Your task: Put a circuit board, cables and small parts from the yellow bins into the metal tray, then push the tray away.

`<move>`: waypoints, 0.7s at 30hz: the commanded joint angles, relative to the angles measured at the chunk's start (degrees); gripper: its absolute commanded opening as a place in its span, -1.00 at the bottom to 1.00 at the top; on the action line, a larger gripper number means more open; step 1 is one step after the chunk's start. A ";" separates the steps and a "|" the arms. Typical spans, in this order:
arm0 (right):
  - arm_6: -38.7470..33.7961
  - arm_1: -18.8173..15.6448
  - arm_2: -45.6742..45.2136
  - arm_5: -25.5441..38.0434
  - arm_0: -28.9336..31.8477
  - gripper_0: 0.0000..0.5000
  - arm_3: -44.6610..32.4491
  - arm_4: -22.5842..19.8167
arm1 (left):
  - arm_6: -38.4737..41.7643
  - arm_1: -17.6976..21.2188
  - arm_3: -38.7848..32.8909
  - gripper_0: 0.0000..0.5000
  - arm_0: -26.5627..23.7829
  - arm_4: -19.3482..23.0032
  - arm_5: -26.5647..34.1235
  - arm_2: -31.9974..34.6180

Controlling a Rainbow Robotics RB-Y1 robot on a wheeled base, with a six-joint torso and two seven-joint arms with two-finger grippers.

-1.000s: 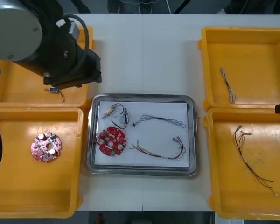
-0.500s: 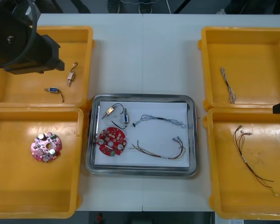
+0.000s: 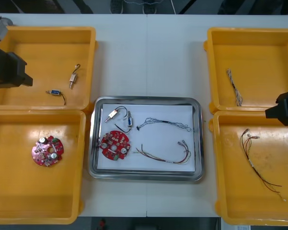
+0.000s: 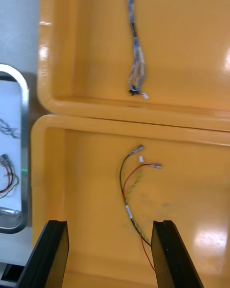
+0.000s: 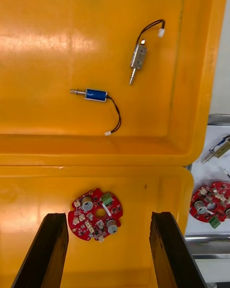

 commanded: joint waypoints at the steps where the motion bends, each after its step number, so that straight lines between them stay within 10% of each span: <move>1: -1.42 -2.56 5.85 0.16 -5.45 1.00 -2.17 -3.83 | -5.45 2.61 -1.40 1.00 3.59 -1.16 0.37 2.55; 8: -1.69 -2.56 15.43 0.16 -13.10 1.00 -2.26 -8.84 | -7.12 2.52 -1.40 1.00 7.90 -2.56 0.37 3.60; 21: 0.25 0.78 36.62 0.16 -24.61 1.00 -3.05 -5.59 | -9.23 2.17 0.62 1.00 11.06 -4.49 0.37 3.69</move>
